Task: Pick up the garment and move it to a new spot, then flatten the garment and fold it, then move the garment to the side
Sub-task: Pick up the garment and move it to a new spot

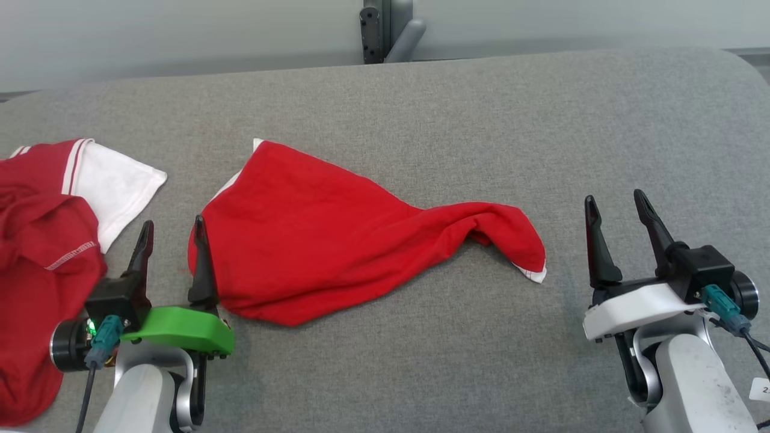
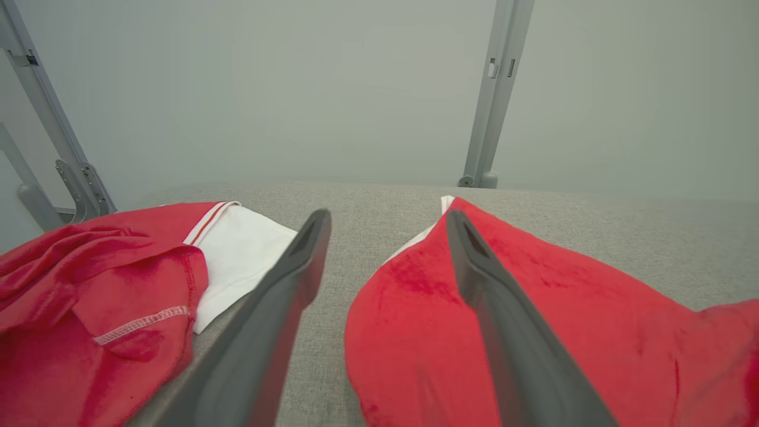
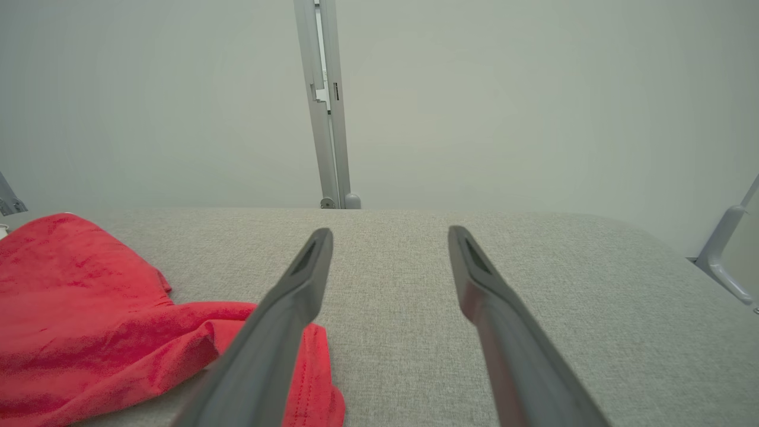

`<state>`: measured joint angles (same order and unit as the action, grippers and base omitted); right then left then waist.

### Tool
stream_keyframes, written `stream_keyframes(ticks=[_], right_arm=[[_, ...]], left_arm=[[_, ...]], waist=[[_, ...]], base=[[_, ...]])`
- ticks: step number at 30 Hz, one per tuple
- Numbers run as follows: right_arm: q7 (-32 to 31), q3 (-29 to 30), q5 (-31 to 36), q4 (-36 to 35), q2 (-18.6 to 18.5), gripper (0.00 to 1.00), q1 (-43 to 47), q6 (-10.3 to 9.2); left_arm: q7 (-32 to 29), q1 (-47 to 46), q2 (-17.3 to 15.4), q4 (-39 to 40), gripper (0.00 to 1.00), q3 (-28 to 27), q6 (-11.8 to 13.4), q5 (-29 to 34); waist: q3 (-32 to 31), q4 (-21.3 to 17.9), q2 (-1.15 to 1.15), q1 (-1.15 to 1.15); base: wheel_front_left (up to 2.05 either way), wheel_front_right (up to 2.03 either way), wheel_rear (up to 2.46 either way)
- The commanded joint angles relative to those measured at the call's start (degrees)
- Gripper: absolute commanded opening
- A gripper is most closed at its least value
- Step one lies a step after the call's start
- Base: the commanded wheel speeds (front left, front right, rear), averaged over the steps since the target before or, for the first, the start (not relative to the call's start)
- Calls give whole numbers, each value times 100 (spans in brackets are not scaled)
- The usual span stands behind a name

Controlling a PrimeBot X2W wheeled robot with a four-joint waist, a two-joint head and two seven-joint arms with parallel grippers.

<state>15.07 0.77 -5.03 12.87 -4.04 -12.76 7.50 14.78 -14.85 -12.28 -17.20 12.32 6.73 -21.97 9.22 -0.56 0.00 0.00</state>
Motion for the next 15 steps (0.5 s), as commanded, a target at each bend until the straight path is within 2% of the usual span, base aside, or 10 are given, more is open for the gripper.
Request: stream_keyframes(ticks=[1,15], right_arm=[[30,7,-30,30,-37,100,145,-2],[-15,-19,-69,59,-27,100,670,-2]], left_arm=[[3,120,-42,34,100,24,-4,-24],[-240,745,-105,377,100,139,126,-114]], waist=[[-210,62,0,0],[-712,-68,0,0]], base=[[0,0,0],[0,0,0]])
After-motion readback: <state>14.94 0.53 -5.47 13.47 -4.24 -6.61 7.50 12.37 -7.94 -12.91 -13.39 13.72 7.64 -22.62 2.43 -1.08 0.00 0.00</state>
